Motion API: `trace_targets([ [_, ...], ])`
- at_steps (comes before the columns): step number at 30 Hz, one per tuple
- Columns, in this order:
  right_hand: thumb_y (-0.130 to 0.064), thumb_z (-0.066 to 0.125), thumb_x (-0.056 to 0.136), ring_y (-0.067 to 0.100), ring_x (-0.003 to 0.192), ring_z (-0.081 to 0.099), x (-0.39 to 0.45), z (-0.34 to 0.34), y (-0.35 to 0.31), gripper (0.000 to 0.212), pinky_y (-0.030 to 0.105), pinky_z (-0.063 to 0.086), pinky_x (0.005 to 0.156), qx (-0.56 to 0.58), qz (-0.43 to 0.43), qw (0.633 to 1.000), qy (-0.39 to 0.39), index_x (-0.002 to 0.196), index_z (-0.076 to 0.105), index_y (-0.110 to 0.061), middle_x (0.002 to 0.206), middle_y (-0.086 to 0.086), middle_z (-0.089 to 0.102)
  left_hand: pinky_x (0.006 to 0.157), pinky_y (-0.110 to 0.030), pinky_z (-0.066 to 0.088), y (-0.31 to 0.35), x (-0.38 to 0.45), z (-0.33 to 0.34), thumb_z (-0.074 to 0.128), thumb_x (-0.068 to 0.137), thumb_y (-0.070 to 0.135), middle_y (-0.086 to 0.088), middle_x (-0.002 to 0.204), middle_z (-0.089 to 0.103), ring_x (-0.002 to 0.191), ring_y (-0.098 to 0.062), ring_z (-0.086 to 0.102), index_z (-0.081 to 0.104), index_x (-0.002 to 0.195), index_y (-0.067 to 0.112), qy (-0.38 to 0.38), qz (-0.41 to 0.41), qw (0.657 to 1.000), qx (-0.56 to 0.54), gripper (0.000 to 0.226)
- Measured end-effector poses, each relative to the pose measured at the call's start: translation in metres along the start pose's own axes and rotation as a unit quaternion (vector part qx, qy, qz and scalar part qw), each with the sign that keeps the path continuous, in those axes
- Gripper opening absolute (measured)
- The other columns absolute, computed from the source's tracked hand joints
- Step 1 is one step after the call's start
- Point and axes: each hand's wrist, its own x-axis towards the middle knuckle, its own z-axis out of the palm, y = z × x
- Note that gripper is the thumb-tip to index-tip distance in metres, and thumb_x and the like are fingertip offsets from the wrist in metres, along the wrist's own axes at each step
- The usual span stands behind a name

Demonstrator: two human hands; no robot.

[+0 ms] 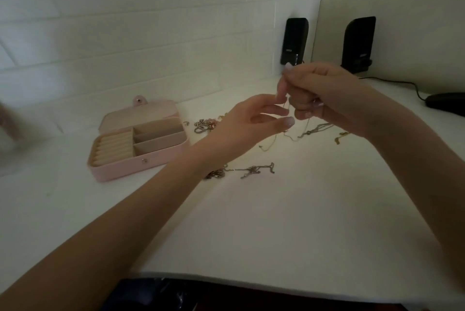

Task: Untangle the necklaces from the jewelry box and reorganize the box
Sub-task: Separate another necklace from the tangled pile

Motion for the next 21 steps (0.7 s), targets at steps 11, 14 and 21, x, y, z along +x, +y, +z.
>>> trace_targets([
  [11,-0.041,0.047,0.086,0.010,0.047,0.027,0.001,0.003,-0.002,0.034,0.015,0.038,0.048,-0.054,-0.003,0.998,0.007,0.077,0.068,-0.016,0.053,0.001,0.027,0.087,-0.034,0.054,-0.013,0.001,-0.011,0.050,0.096,0.014,0.001,0.091,0.070,0.092,-0.013,0.065,0.063,0.083,0.014,0.017,-0.011,0.991,-0.129,0.019],
  [14,-0.038,0.049,0.091,0.010,0.048,0.026,0.002,-0.002,0.000,0.034,0.015,0.038,0.048,-0.066,0.010,0.997,0.025,0.080,0.070,-0.014,0.054,0.000,0.026,0.077,-0.029,0.057,-0.014,0.002,-0.021,0.046,0.098,0.011,-0.001,0.075,0.070,0.075,-0.016,0.069,0.059,0.078,0.011,0.080,-0.005,0.983,-0.167,0.024],
  [21,-0.035,0.050,0.097,0.007,0.047,0.034,0.008,-0.013,0.012,0.024,0.017,0.042,0.050,-0.127,0.071,0.977,0.154,0.098,0.069,-0.021,0.056,-0.002,0.032,0.038,-0.017,0.027,-0.008,0.003,-0.042,0.044,0.098,0.015,0.005,0.049,0.030,0.041,-0.009,0.023,0.057,0.076,0.014,0.151,-0.028,0.971,-0.185,0.026],
])
